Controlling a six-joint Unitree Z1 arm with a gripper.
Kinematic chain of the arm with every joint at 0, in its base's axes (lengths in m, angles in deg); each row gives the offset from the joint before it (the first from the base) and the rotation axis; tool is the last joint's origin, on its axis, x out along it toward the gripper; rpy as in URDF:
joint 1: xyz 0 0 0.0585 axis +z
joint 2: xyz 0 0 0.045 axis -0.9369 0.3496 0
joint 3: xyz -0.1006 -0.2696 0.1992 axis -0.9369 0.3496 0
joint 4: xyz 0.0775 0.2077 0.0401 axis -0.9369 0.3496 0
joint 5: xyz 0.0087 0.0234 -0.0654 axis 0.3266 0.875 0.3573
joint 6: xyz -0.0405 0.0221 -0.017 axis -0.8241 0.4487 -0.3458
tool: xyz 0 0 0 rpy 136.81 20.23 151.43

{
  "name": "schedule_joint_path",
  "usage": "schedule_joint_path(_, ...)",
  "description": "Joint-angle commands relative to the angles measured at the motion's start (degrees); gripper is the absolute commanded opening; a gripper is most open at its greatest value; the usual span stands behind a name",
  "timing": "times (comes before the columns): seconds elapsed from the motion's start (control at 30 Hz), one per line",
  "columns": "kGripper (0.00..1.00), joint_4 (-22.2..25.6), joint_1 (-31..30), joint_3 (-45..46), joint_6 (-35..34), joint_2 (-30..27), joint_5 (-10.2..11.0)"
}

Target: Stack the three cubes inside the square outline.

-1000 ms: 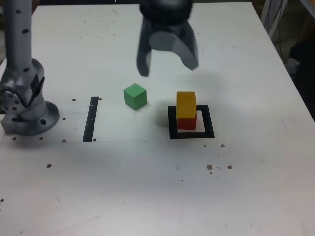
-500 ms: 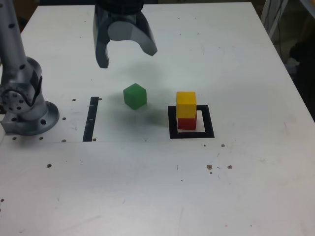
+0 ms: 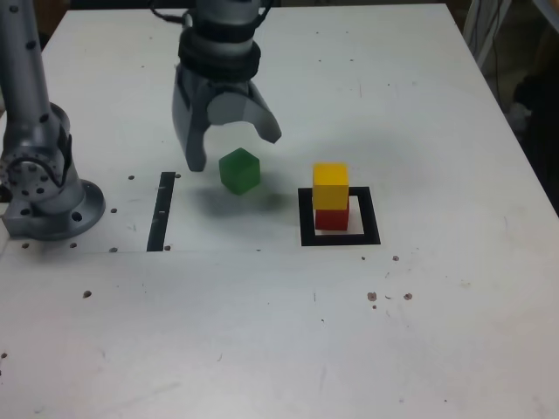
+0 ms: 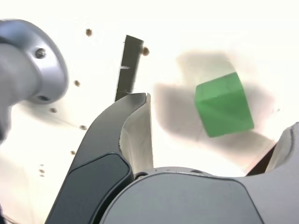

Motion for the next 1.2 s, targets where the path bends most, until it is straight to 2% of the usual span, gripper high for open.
schedule_joint_path(0.0, 1.00, -0.36, 0.60, 1.01, 0.00, 0.59, -0.25)
schedule_joint_path(0.37, 0.98, 0.03, 1.06, -0.36, 0.74, 7.16, -0.13)
schedule_joint_path(0.6, 0.92, -0.11, 1.65, -2.72, 1.55, 10.36, 0.02)
schedule_joint_path(0.73, 0.84, -0.38, 2.47, -2.97, 2.58, 10.87, -0.52)
schedule_joint_path(0.83, 0.74, -2.07, 2.79, -2.02, 2.73, 10.96, -0.97)
schedule_joint_path(0.93, 0.63, -3.84, 2.82, -1.16, 2.20, 10.89, -0.87)
schedule_joint_path(1.17, 0.49, -5.01, 2.82, -0.71, 1.78, 10.74, -0.64)
